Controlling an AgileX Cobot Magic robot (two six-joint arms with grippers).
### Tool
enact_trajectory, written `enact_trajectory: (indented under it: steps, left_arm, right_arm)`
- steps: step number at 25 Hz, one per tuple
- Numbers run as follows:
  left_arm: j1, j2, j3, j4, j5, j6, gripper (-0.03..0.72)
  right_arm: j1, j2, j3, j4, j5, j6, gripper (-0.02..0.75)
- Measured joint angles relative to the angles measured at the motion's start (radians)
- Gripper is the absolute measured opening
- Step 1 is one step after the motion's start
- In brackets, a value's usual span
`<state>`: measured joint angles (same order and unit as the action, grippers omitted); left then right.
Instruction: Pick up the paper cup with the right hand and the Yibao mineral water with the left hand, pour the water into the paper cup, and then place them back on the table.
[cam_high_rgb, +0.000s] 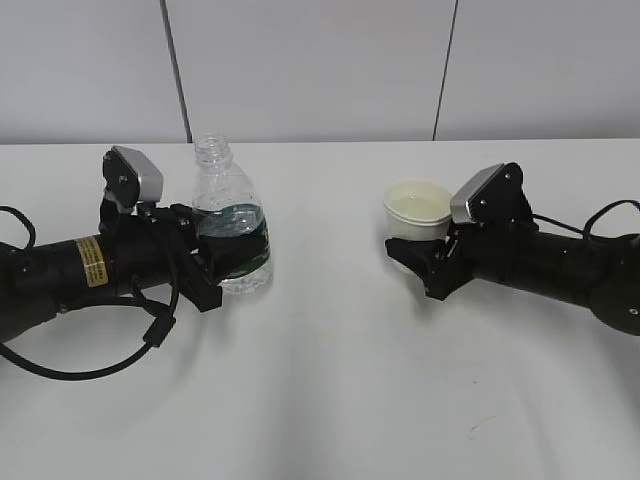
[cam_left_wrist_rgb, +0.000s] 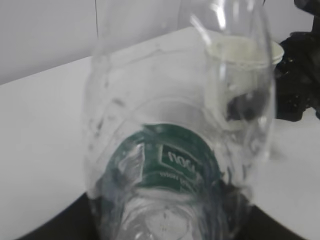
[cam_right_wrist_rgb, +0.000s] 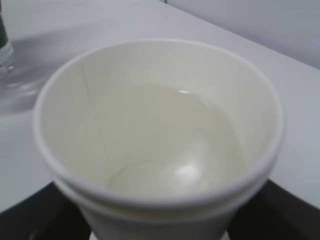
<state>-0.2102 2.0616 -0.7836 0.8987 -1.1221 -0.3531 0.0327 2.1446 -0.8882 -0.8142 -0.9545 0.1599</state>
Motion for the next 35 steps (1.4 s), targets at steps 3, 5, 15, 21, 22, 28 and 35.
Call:
enact_trajectory:
  steps: [3, 5, 15, 21, 22, 28, 35]
  left_arm:
    - [0.000, 0.000, 0.000, 0.000, 0.000, 0.024, 0.318]
    - [0.000, 0.000, 0.000, 0.000, 0.000, 0.038, 0.318]
    - [0.000, 0.047, -0.001, -0.002, -0.006, 0.068, 0.318]
    - [0.000, 0.060, -0.001, -0.016, -0.006, 0.082, 0.318]
    - [0.000, 0.063, -0.001, -0.020, -0.006, 0.083, 0.318]
    - [0.000, 0.082, -0.002, -0.029, -0.007, 0.095, 0.430]
    - [0.000, 0.088, -0.005, -0.060, -0.016, 0.095, 0.508]
  right_arm:
    - [0.000, 0.076, 0.000, 0.077, -0.091, -0.014, 0.534]
    - [0.000, 0.129, 0.000, 0.119, -0.136, -0.019, 0.534]
    - [0.000, 0.153, 0.000, 0.161, -0.183, -0.061, 0.534]
    - [0.000, 0.153, 0.000, 0.165, -0.183, -0.063, 0.533]
    - [0.000, 0.153, 0.000, 0.164, -0.183, -0.063, 0.533]
    - [0.002, 0.153, 0.000, 0.164, -0.183, -0.064, 0.533]
    - [0.002, 0.153, 0.000, 0.149, -0.181, -0.064, 0.568]
